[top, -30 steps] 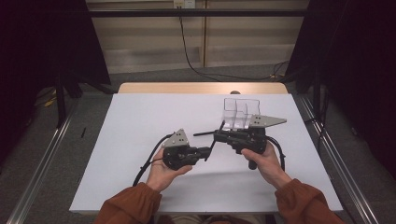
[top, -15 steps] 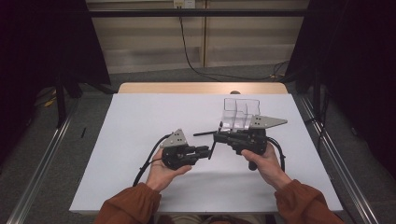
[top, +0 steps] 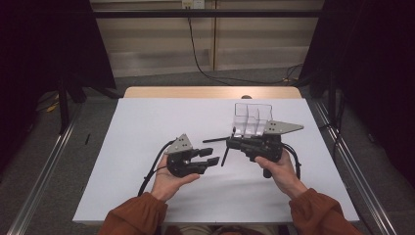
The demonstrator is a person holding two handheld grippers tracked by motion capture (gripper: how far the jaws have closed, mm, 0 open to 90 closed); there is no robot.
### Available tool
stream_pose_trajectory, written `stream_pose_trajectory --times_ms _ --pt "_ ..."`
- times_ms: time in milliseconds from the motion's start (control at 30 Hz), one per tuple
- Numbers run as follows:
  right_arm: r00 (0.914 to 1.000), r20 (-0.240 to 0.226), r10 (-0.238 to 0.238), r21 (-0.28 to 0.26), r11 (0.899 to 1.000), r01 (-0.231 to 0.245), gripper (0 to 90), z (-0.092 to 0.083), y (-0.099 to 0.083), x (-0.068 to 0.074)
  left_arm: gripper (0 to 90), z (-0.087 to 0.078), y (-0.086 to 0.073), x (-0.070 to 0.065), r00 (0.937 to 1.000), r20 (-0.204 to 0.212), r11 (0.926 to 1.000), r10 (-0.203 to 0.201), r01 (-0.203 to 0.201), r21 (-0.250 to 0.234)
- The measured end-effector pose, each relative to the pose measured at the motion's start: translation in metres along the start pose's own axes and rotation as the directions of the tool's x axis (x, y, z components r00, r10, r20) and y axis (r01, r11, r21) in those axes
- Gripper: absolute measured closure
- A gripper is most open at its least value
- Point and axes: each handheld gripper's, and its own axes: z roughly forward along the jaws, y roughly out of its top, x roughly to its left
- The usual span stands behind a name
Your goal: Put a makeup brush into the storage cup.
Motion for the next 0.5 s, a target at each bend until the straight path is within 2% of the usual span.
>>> stream_pose_trajectory --times_ms 33,100,133,200,333,400,467,500 --pt "1.0 0.007 -0.002 0.004 1.0 0.002 84.2 -0.002 0.0 0.0 38.6 -0.002 0.001 0.0 0.9998 -0.02 1.0 -0.007 0.007 -0.004" --pt "1.0 0.007 -0.004 0.003 1.0 0.004 84.2 -0.002 0.0 -0.001 37.7 -0.004 0.001 0.001 0.9995 -0.031 1.0 -0.01 0.01 0.001" --pt "0.9999 0.012 -0.002 0.001 1.0 0.002 84.2 -0.004 0.001 -0.001 31.5 -0.008 0.001 0.001 0.9987 -0.049 0.9998 -0.013 0.014 0.012" --pt "0.9999 0.013 0.0 -0.001 1.0 0.0 84.2 -0.005 0.001 -0.001 24.5 -0.011 0.001 0.002 0.9981 -0.06 0.9998 -0.015 0.016 0.011" --pt "0.9998 0.02 -0.002 -0.002 1.0 0.002 84.2 -0.006 0.001 -0.002 14.9 -0.022 -0.001 0.006 0.9953 -0.093 0.9996 -0.028 0.028 -0.005" --pt "0.9997 0.023 -0.002 0.0 1.0 0.002 84.2 -0.006 0.001 -0.002 14.4 -0.024 -0.002 0.007 0.9944 -0.102 0.9996 -0.028 0.027 -0.01" --pt "0.9996 0.029 -0.004 0.004 1.0 0.004 84.2 -0.007 0.001 -0.003 8.0 -0.027 -0.002 0.008 0.9904 -0.131 0.999 -0.045 0.045 -0.008" --pt "0.9996 0.029 -0.002 0.004 1.0 0.002 84.2 -0.008 0.001 -0.003 8.0 -0.029 -0.003 0.008 0.9894 -0.138 0.999 -0.045 0.043 -0.014"
